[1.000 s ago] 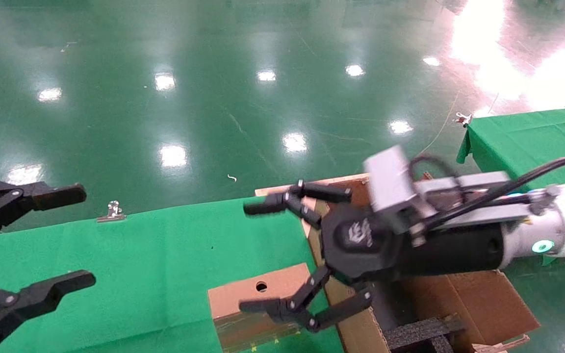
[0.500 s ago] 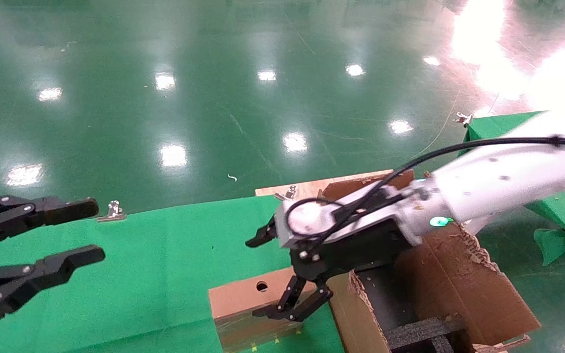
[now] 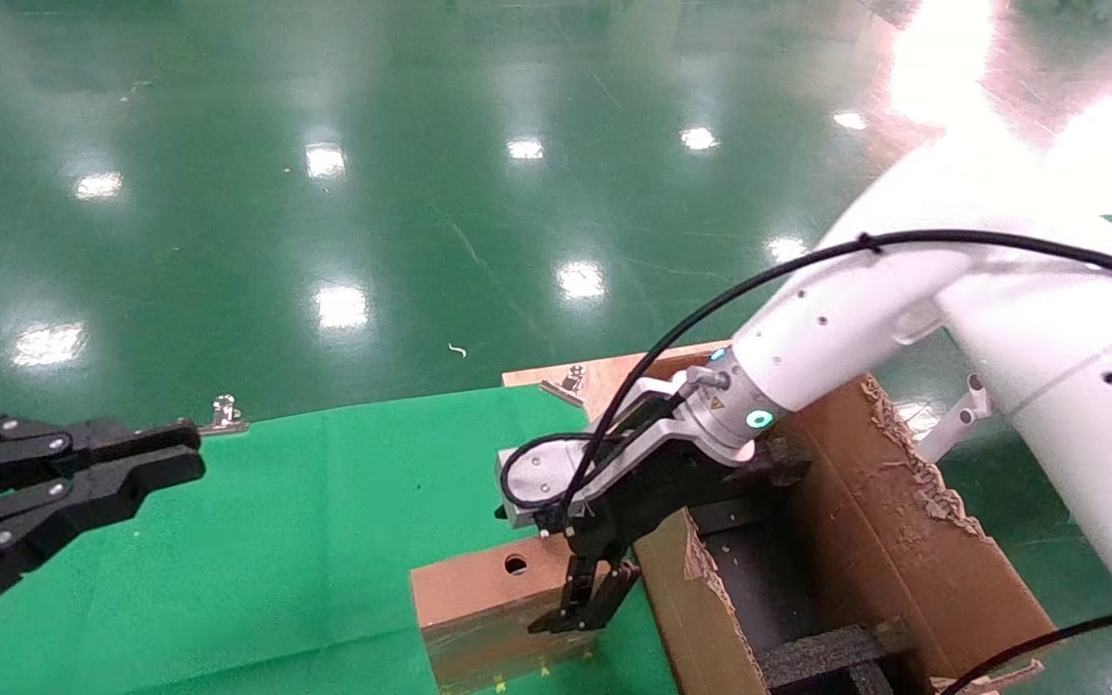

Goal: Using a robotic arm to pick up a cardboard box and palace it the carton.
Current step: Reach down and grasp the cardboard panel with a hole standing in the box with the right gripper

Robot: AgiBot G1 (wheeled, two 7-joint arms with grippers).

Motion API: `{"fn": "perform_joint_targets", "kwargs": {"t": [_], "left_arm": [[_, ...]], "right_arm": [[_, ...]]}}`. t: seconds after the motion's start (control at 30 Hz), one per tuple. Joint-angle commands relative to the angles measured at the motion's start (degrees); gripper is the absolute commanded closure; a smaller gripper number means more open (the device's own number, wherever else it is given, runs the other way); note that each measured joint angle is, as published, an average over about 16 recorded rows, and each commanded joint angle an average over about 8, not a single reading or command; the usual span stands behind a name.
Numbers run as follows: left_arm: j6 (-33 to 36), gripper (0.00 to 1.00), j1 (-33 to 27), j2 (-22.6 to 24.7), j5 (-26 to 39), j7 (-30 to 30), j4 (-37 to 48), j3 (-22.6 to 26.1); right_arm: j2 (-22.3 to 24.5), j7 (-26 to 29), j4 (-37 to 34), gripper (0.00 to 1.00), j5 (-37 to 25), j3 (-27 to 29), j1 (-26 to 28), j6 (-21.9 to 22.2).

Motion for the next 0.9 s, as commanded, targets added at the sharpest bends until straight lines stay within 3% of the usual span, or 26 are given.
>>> {"fn": "perform_joint_targets", "kwargs": {"t": [0.03,0.17,0.2,0.27,0.3,0.53,0.57,0.9], "left_arm": [[0.0,0.59,0.0,0.0,0.0,0.0,0.0,0.0],[0.0,0.09,0.0,0.0,0.0,0.0,0.0,0.0],[0.0,0.00,0.0,0.0,0.0,0.0,0.0,0.0],[0.0,0.00,0.0,0.0,0.0,0.0,0.0,0.0],[0.0,0.00,0.0,0.0,0.0,0.0,0.0,0.0],[0.0,0.00,0.0,0.0,0.0,0.0,0.0,0.0],[0.0,0.00,0.0,0.0,0.0,0.0,0.0,0.0],[0.0,0.00,0.0,0.0,0.0,0.0,0.0,0.0]], "right_arm": [[-1.1,-1.0,-1.3,0.00,-1.0,-2.3,1.3,0.0],[-2.5,-2.4,-2.7,0.00,-1.6,-5.2,2.7,0.1],[-2.8,-2.7,-3.0,0.00,-1.7,-5.8,3.0,0.1],[-3.3,-3.0,-3.5,0.00,-1.9,-6.9,3.5,0.1],[-3.5,-3.1,-3.6,0.06,-2.0,-7.3,3.7,0.1],[-3.8,-3.3,-3.9,0.90,-2.3,-8.1,4.1,0.1],[-3.8,-3.3,-3.9,0.97,-2.2,-8.0,4.1,0.1],[-3.5,-3.2,-3.6,1.00,-2.0,-7.3,3.7,0.1]]}}
